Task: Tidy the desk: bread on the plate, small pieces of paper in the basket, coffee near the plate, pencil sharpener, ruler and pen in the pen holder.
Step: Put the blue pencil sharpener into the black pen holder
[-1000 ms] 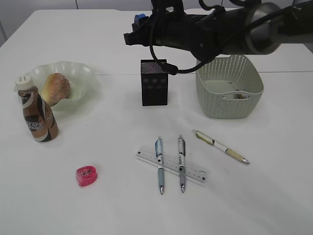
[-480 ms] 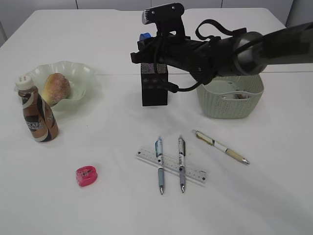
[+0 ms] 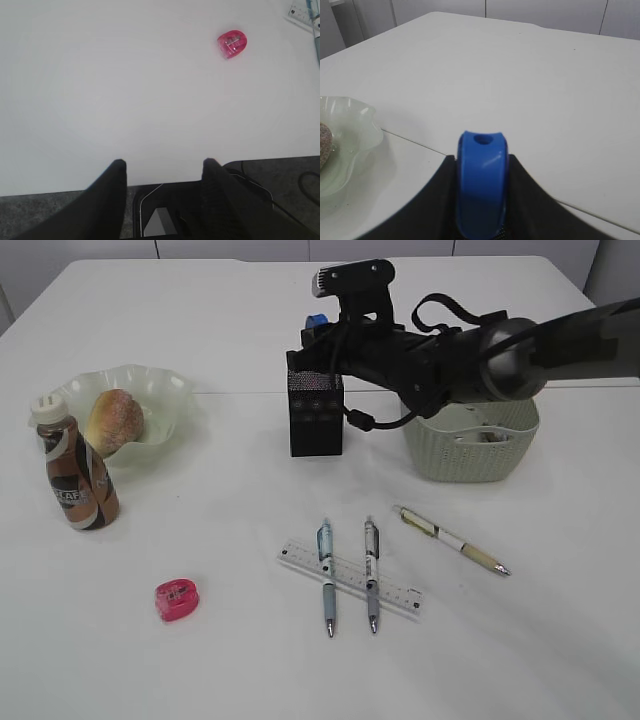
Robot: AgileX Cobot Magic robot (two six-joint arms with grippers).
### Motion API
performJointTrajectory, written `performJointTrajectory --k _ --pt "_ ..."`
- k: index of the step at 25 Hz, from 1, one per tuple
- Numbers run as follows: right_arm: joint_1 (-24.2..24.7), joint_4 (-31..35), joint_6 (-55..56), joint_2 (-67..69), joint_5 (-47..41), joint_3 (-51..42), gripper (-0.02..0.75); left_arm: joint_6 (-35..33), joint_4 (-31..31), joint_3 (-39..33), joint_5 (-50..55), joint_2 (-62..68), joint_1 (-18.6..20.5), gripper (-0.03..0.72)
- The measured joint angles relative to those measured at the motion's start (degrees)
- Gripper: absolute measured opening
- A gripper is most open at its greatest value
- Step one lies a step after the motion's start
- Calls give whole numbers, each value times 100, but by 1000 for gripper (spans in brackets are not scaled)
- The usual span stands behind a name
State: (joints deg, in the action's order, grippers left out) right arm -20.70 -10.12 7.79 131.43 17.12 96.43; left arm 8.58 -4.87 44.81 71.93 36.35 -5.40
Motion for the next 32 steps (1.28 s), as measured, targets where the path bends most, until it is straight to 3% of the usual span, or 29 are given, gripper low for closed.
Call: performJointTrajectory --k 21,32 --pt "0 0 -73 451 1 392 186 0 4 0 0 0 0 360" --pt "0 0 -77 451 -162 392 259 0 4 0 0 0 0 352"
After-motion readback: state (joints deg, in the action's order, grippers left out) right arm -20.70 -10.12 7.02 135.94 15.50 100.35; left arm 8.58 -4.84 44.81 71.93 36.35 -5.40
